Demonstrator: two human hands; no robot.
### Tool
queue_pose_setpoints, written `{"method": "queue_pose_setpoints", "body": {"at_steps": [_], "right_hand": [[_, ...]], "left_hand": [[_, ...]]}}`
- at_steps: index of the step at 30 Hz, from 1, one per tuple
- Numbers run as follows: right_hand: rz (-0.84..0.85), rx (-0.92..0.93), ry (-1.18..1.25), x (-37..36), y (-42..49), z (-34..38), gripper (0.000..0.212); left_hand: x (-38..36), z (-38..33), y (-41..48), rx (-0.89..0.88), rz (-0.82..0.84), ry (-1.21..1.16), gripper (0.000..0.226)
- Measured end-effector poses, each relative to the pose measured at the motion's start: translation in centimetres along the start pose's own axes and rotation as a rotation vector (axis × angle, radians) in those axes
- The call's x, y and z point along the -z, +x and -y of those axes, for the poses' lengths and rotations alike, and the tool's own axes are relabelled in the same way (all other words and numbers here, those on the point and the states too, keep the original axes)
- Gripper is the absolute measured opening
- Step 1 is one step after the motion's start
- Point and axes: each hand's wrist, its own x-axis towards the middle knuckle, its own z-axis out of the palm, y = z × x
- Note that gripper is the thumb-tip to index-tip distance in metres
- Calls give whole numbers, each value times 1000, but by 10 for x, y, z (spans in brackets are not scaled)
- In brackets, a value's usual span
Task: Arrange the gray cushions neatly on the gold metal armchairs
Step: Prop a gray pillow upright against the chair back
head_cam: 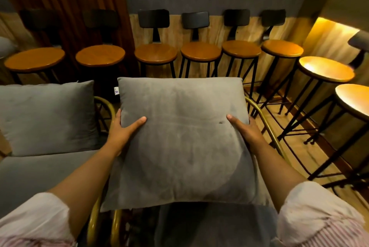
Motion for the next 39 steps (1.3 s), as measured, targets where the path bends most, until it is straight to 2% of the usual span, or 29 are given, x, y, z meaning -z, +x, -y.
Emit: {"method": "queue_pose_setpoints", "body": {"at_steps": [3,10,13,19,29,32,36,39], "right_hand": [[10,7,-39,8,56,13,109],[133,-10,-96,13,179,41,141],[125,-6,-106,12,227,32,140],[50,123,-135,7,291,-18,130],[-15,93,-150,3,312,-117,140],[-2,87,-202,9,304,-132,136],[-8,108,-223,13,308,-135,118],[-18,120,-233,13,311,-137,115]], "left_hand": [[-29,-9,42,-53,-36,27,104],[-87,-30,139,-148,-10,98,124],[-112,-24,174,-153,30,134,131],[-150,22,228,-185,29,179,141],[-179,102,253,-161,53,296,152],[-189,121,238,-145,64,278,144],[-194,127,234,-158,39,278,134],[-194,131,238,-145,39,316,137]]}}
